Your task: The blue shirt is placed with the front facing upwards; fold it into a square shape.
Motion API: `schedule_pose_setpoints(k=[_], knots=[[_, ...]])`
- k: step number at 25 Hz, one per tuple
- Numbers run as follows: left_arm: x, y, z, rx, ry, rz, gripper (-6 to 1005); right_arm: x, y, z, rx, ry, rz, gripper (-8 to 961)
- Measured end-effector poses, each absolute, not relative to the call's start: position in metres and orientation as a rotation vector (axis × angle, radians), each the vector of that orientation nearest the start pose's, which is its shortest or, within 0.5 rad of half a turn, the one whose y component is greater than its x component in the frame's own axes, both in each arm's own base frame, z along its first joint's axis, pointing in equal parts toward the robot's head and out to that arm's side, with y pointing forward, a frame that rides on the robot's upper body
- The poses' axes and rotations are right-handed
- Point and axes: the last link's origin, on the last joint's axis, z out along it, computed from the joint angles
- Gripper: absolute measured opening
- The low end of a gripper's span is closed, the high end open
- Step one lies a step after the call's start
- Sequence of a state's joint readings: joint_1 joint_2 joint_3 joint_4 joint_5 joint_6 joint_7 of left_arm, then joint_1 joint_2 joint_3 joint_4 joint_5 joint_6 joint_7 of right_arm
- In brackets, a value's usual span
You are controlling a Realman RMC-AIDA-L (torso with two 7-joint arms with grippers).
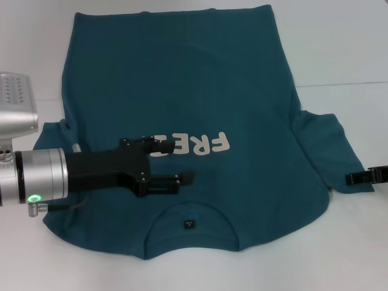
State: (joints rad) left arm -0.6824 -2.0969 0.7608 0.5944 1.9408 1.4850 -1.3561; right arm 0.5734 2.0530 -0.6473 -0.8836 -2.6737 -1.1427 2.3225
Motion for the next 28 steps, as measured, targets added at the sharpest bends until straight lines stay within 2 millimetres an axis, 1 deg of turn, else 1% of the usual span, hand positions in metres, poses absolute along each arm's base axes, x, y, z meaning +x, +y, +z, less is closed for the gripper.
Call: schedule_pose_setpoints(k=[16,19,25,28], knots=[[-0.2044,0.3654,-0.0229,-2.798,-0.443,-0.75,860,0.3403,0.3806,0.0542,-2.018,1.418,-0.042,715],[-0.2045,0.3654,-0.0227,-2.797,-0.443,-0.75,860,0.3413,0.3813,0.0536,-2.015,1.423,-0.042,574],[-0.2047,0.3654,-0.0225,-2.796,-0.443,-0.751,860,0.3417,0.3813,0.0534,-2.013,1.425,-0.042,578],[-0.2047,0.3653,-0.0225,-2.796,-0.443,-0.75,860,0.3419,0.3812,0.0534,-2.012,1.425,-0.043,558]])
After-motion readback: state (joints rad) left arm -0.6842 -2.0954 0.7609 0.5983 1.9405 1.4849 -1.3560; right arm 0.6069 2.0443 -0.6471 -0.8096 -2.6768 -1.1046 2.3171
